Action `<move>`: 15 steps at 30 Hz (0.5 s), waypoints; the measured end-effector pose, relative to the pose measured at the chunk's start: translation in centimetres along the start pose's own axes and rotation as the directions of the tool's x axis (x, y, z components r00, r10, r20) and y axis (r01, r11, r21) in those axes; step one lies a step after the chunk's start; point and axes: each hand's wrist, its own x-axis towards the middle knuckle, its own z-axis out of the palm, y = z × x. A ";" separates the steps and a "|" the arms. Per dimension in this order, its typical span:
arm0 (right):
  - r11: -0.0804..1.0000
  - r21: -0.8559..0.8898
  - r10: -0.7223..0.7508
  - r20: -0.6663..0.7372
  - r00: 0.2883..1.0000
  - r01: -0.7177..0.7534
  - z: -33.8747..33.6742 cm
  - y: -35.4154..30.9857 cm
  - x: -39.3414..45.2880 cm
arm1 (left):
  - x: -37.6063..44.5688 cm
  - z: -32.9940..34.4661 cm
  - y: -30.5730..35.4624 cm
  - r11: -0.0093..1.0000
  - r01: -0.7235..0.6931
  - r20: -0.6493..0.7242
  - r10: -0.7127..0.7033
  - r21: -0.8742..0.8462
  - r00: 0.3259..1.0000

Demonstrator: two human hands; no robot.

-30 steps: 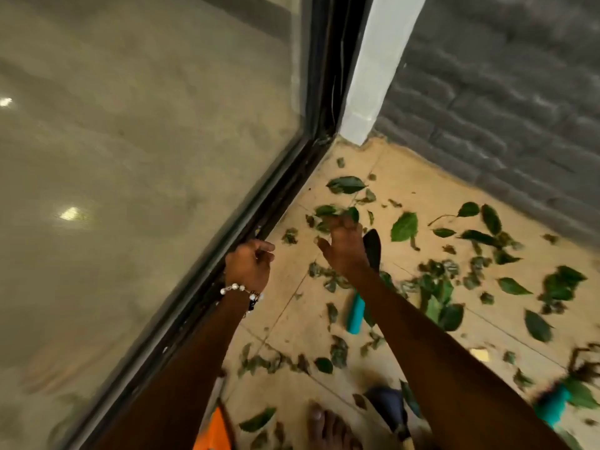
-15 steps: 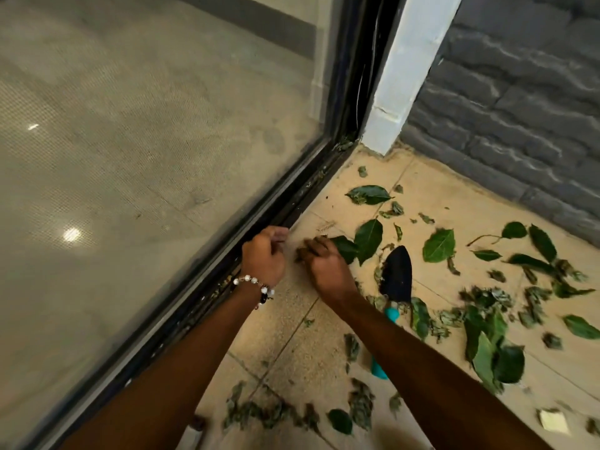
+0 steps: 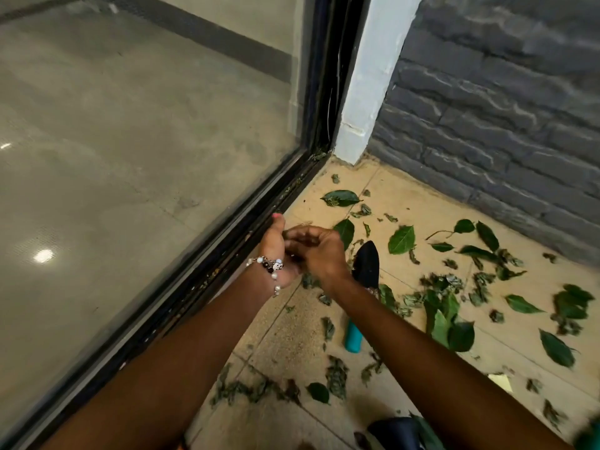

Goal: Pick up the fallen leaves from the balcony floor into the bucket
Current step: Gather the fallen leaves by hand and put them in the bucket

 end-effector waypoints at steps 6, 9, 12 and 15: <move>0.943 -0.212 -0.178 0.337 0.924 0.258 -1.6 0.5 -0.3 | 0.6 -1.3 0.4 0.982 -0.186 -0.268 0.168 -0.041 0.949; 0.990 -0.129 -0.037 0.092 0.995 0.049 -3.0 0.7 0.7 | 1.1 -3.3 1.3 0.990 -0.142 -0.272 0.132 -0.016 0.953; 0.790 -0.613 -0.024 0.003 1.000 0.021 -4.9 2.6 2.6 | 1.3 -4.4 1.8 0.996 -0.077 -0.226 0.085 0.042 0.970; 0.533 -0.821 0.028 0.256 0.966 0.202 -3.8 5.2 3.9 | 1.5 -5.1 1.7 0.995 -0.061 -0.202 0.076 0.080 0.976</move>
